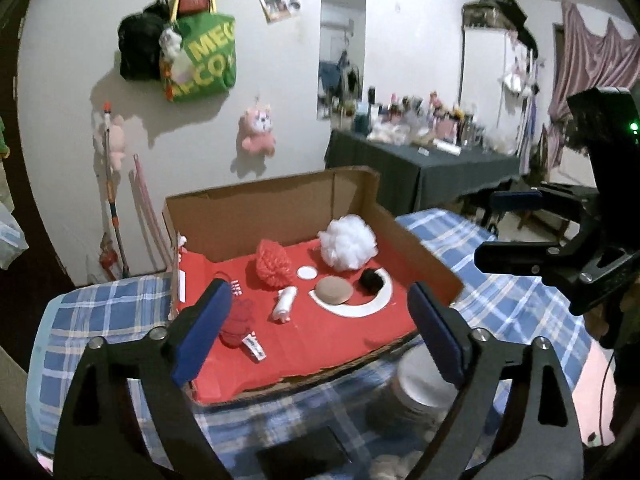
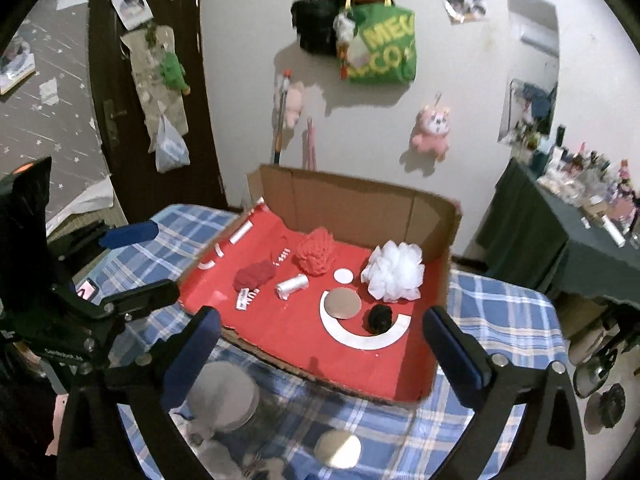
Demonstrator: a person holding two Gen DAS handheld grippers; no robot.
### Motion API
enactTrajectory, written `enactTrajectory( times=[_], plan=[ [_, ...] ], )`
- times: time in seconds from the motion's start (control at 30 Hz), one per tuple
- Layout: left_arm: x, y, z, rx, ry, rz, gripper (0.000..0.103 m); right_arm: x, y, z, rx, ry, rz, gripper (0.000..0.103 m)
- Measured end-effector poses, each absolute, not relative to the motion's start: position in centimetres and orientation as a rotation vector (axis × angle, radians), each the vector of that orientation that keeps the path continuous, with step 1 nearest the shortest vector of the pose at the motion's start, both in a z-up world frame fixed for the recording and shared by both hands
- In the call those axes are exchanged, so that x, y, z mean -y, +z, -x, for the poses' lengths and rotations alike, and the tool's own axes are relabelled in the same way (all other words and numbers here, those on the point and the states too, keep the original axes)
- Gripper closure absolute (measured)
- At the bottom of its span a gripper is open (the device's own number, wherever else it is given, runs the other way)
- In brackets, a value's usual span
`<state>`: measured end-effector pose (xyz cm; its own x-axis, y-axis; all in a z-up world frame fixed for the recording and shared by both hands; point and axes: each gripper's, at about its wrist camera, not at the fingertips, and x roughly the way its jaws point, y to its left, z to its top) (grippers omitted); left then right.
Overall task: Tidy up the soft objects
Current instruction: 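Withdraw both tools from the box back toward the remaining table items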
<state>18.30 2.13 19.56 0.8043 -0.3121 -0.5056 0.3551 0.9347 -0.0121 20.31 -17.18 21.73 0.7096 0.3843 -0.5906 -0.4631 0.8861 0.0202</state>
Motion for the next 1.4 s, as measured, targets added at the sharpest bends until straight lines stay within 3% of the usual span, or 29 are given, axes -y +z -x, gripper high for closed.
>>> enactTrajectory(
  times=[0.6, 1.4],
  plan=[
    [-1.7, 18.5, -5.2, -0.265, -0.249, -0.004, 0.004, 19.0, 20.4, -4.9, -0.323, 0.302, 0.122, 0.0],
    [-0.1, 11.4, -0.2, -0.287, -0.153, -0.032, 0.004, 21.1, 10.8, -0.4, -0.27, 0.167, 0.003, 0.0]
  ],
)
